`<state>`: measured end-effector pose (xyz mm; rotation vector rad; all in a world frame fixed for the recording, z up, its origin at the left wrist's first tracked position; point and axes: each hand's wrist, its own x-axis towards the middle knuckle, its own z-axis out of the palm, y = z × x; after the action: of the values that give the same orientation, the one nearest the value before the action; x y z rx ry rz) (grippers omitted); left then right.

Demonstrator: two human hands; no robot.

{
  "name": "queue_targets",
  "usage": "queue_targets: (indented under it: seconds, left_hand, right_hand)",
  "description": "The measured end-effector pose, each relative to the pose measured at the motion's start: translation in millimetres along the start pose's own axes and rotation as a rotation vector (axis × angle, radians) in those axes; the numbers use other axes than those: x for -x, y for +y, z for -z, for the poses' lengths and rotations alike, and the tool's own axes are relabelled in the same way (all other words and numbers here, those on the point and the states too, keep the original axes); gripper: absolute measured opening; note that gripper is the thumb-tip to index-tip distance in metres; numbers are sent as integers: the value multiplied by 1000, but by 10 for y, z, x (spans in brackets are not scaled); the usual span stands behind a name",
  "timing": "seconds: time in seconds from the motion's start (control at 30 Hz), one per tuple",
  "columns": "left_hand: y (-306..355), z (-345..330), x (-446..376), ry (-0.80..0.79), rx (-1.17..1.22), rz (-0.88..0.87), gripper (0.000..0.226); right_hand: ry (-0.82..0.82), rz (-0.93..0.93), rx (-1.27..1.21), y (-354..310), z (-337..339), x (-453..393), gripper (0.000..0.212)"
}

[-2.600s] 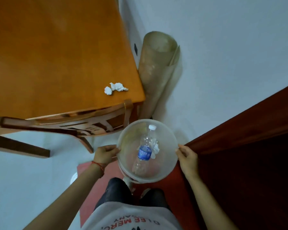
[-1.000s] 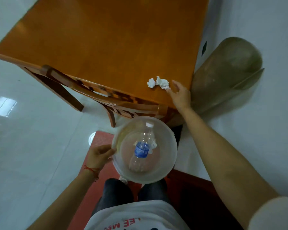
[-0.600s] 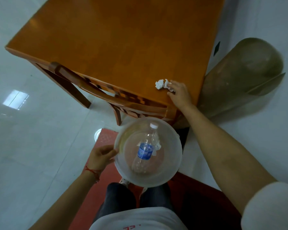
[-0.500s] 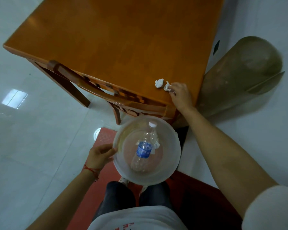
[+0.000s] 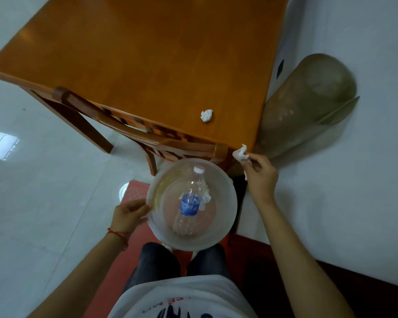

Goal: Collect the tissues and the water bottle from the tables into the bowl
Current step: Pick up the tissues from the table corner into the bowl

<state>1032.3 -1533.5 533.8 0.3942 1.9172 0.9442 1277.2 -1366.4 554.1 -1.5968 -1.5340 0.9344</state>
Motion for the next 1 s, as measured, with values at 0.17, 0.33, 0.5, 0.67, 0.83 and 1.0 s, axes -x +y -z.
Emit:
queue_targets:
  seconds: [0.17,0.33,0.5,0.67,0.83,1.0]
  left_hand:
    - [33,-32,28,-20,29,17,29]
    - [30,-47,60,-28,37,19,27]
    - [8,-14,76,-32,38,16,27]
    - [-18,-6,74,-27,53,3,25]
    - [-10,-45,75,-13,76,-8,20]
    - [-43,-38,57,11,107,2,18]
  right_hand:
    - [-66,-27,-54,66,79,675,21]
    - [-289,-82,-84,71,-14,971,36]
    - [-265,-102,-64,92,-5,848,47]
    - [-131,-182,-159,78,28,357,45]
    - [-67,-201,-174,-48,-128,-262,48]
    - [-171,-95,-99,-187,-458,-749,51]
